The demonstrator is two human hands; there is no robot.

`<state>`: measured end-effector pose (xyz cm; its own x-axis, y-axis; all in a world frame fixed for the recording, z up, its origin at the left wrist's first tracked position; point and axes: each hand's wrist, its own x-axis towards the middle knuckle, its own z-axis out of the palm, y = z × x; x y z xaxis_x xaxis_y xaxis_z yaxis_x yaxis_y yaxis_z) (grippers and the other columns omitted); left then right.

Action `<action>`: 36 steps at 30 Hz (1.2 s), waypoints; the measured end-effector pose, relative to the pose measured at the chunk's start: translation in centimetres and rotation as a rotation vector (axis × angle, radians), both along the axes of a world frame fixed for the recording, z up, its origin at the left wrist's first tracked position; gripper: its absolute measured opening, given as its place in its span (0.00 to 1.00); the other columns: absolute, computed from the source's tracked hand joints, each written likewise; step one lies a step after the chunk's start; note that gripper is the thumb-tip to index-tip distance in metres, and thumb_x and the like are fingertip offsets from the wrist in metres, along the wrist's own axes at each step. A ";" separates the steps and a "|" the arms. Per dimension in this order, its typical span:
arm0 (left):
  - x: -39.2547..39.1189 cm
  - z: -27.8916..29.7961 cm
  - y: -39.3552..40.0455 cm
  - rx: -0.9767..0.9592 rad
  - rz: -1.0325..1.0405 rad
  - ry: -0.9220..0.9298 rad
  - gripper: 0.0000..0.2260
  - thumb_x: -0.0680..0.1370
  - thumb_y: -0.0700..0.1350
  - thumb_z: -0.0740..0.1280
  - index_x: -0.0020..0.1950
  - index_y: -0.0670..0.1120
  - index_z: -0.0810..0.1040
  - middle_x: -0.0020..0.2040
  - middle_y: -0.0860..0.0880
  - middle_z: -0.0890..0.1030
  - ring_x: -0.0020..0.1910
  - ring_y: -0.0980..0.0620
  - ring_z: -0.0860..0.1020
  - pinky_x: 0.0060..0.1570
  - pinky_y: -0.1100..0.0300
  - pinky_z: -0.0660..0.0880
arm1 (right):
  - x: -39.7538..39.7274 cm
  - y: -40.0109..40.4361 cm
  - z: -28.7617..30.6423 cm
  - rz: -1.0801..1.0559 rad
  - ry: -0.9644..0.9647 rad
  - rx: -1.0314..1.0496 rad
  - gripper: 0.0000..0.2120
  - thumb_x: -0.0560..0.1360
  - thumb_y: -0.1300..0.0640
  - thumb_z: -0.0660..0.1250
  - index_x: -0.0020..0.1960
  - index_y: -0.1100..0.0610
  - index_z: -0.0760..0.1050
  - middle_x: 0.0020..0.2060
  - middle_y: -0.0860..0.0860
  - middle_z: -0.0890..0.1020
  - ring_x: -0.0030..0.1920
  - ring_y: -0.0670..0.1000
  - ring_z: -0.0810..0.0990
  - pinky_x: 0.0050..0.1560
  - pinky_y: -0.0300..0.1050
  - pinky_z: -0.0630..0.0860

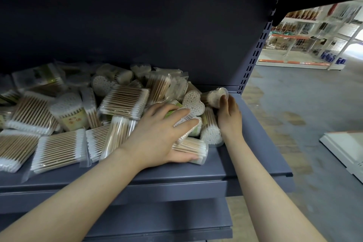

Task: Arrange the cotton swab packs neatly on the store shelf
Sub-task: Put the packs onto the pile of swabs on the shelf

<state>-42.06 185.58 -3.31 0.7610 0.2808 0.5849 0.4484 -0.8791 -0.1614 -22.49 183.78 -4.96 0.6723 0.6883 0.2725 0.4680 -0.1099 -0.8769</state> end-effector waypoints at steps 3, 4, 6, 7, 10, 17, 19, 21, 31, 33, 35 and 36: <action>-0.3 -0.1 0.2 0.001 -0.008 -0.009 0.30 0.66 0.69 0.59 0.59 0.52 0.76 0.58 0.48 0.79 0.56 0.46 0.70 0.54 0.47 0.72 | -0.3 0.0 0.1 -0.001 -0.001 -0.008 0.29 0.74 0.42 0.46 0.65 0.57 0.70 0.61 0.56 0.76 0.63 0.58 0.71 0.64 0.57 0.65; -0.4 -0.1 0.2 0.004 -0.009 -0.010 0.30 0.66 0.70 0.59 0.60 0.52 0.75 0.58 0.48 0.79 0.56 0.46 0.70 0.54 0.47 0.72 | -0.3 0.0 0.0 0.002 -0.004 -0.007 0.27 0.76 0.43 0.48 0.65 0.58 0.70 0.61 0.56 0.76 0.63 0.59 0.70 0.64 0.57 0.65; -0.6 -0.2 0.3 0.008 -0.008 -0.010 0.30 0.66 0.70 0.59 0.60 0.53 0.73 0.58 0.48 0.79 0.56 0.46 0.70 0.54 0.47 0.72 | -0.4 0.0 0.0 -0.003 -0.013 -0.015 0.25 0.78 0.44 0.49 0.66 0.58 0.69 0.62 0.57 0.75 0.63 0.59 0.70 0.64 0.57 0.65; -0.7 -0.2 0.3 0.005 -0.009 -0.009 0.30 0.66 0.70 0.59 0.60 0.53 0.74 0.58 0.48 0.79 0.56 0.46 0.70 0.54 0.47 0.72 | -0.6 0.0 0.0 -0.010 -0.014 -0.021 0.27 0.76 0.43 0.48 0.66 0.58 0.69 0.62 0.57 0.75 0.63 0.59 0.70 0.64 0.57 0.65; -1.1 -0.2 0.3 -0.007 -0.009 -0.002 0.31 0.66 0.70 0.59 0.60 0.52 0.77 0.58 0.48 0.79 0.56 0.46 0.69 0.54 0.47 0.72 | -1.1 -0.1 0.1 -0.011 -0.028 -0.024 0.28 0.76 0.43 0.47 0.65 0.58 0.69 0.61 0.57 0.75 0.63 0.59 0.70 0.64 0.57 0.65; -2.0 -0.1 0.5 -0.018 -0.022 -0.016 0.30 0.66 0.70 0.59 0.59 0.52 0.77 0.58 0.48 0.79 0.56 0.46 0.70 0.55 0.48 0.72 | -2.2 -0.2 0.3 -0.021 -0.040 -0.030 0.32 0.71 0.42 0.45 0.65 0.59 0.69 0.62 0.57 0.75 0.63 0.58 0.70 0.64 0.55 0.65; -2.2 -0.2 0.5 -0.017 -0.021 -0.016 0.31 0.66 0.70 0.58 0.59 0.52 0.77 0.58 0.48 0.79 0.56 0.46 0.70 0.55 0.48 0.71 | -2.5 -0.2 0.4 -0.020 -0.044 -0.029 0.32 0.71 0.42 0.45 0.66 0.59 0.69 0.62 0.56 0.75 0.64 0.58 0.70 0.64 0.56 0.64; -2.5 -0.1 0.6 -0.016 -0.019 -0.013 0.31 0.66 0.70 0.58 0.59 0.52 0.77 0.58 0.48 0.79 0.56 0.46 0.70 0.55 0.48 0.72 | -2.8 -0.2 0.4 -0.015 -0.052 -0.026 0.32 0.72 0.42 0.45 0.66 0.59 0.69 0.63 0.56 0.75 0.64 0.58 0.70 0.64 0.56 0.64; -3.5 0.0 0.9 -0.012 -0.018 -0.011 0.31 0.66 0.70 0.58 0.60 0.52 0.76 0.58 0.48 0.79 0.56 0.46 0.69 0.54 0.48 0.72 | -3.4 -0.1 0.3 -0.016 -0.078 -0.055 0.19 0.82 0.52 0.50 0.68 0.58 0.67 0.64 0.57 0.73 0.65 0.59 0.68 0.64 0.51 0.62; -3.6 0.0 0.9 -0.011 -0.018 -0.016 0.30 0.66 0.70 0.57 0.61 0.54 0.72 0.58 0.48 0.79 0.57 0.47 0.69 0.54 0.48 0.72 | -3.5 0.0 0.3 -0.017 -0.079 -0.057 0.19 0.82 0.52 0.50 0.68 0.58 0.67 0.64 0.57 0.73 0.65 0.59 0.68 0.64 0.51 0.63; -3.7 0.0 1.0 -0.007 -0.010 -0.013 0.30 0.66 0.71 0.56 0.61 0.54 0.70 0.59 0.49 0.79 0.57 0.47 0.69 0.54 0.49 0.72 | -3.6 0.0 0.4 -0.016 -0.083 -0.062 0.19 0.82 0.52 0.50 0.68 0.58 0.67 0.64 0.58 0.73 0.65 0.60 0.68 0.64 0.52 0.63; -3.8 0.0 1.0 -0.008 -0.007 -0.010 0.30 0.66 0.71 0.56 0.61 0.54 0.70 0.59 0.49 0.79 0.57 0.47 0.69 0.54 0.49 0.72 | -3.6 0.1 0.4 -0.015 -0.087 -0.064 0.19 0.82 0.52 0.50 0.68 0.59 0.67 0.65 0.58 0.73 0.65 0.60 0.68 0.64 0.52 0.63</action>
